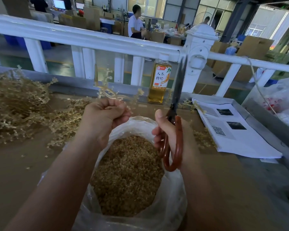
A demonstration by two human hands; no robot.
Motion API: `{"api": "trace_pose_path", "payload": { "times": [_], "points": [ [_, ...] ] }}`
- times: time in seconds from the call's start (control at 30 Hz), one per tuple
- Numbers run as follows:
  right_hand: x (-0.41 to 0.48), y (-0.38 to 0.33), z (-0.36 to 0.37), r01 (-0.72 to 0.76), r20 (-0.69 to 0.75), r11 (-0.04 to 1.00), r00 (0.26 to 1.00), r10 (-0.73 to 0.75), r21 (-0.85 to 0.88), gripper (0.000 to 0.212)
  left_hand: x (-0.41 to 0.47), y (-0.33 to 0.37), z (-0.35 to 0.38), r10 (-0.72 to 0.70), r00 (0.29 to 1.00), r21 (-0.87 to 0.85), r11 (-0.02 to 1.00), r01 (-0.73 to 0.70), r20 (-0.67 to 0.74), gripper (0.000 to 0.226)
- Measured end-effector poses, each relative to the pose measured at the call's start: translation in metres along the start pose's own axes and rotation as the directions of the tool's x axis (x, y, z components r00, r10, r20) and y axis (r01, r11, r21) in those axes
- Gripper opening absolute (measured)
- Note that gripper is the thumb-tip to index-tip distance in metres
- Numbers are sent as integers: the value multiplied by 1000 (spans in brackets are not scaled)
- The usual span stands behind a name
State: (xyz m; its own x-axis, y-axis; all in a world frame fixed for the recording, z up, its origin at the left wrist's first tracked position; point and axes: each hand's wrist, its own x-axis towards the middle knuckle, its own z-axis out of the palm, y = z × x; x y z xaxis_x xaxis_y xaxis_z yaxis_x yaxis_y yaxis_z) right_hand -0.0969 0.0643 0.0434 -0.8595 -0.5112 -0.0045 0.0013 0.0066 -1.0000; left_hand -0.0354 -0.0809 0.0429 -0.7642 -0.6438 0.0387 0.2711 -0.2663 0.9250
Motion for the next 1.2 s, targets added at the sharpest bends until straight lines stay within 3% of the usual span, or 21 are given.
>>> {"api": "trace_pose_path", "payload": {
  "times": [0.13, 0.33, 0.4, 0.53, 0.7, 0.87, 1.0, 1.2],
  "points": [
    [-8, 0, 3, -58, 217, 984, 972, 94, -170, 32, 1, 1, -2, -8, 1000, -82, 997, 9, 7, 20],
    [-10, 6, 7, -12, 311, 965, 945, 97, -263, 31, 1, 3, -2, -36, 999, -100, 994, 33, -29, 31],
    [-9, 7, 7, 31, 329, 965, 943, 58, -259, 32, 1, 2, -2, -52, 996, -95, 994, 45, -74, 43],
    [-9, 6, 7, 112, 333, 971, 942, -36, -213, 37, 5, 1, -4, -43, 995, -91, 995, 34, -93, 18],
    [-10, 4, 7, 152, 407, 938, 914, -14, -310, 38, 6, 2, -7, -61, 994, -47, 997, 57, -89, 19],
    [-7, 9, 10, 42, 380, 918, 917, 121, -395, 33, 3, 4, -5, -82, 997, 7, 997, 82, -4, 49],
    [-6, 12, 10, -28, 343, 926, 924, 167, -376, 33, 1, 5, -3, -94, 995, -5, 996, 94, -19, 23],
    [-6, 11, 9, -36, 362, 911, 911, 198, -410, 34, -3, 10, -2, -85, 995, 19, 996, 84, 49, 25]
  ]
}}
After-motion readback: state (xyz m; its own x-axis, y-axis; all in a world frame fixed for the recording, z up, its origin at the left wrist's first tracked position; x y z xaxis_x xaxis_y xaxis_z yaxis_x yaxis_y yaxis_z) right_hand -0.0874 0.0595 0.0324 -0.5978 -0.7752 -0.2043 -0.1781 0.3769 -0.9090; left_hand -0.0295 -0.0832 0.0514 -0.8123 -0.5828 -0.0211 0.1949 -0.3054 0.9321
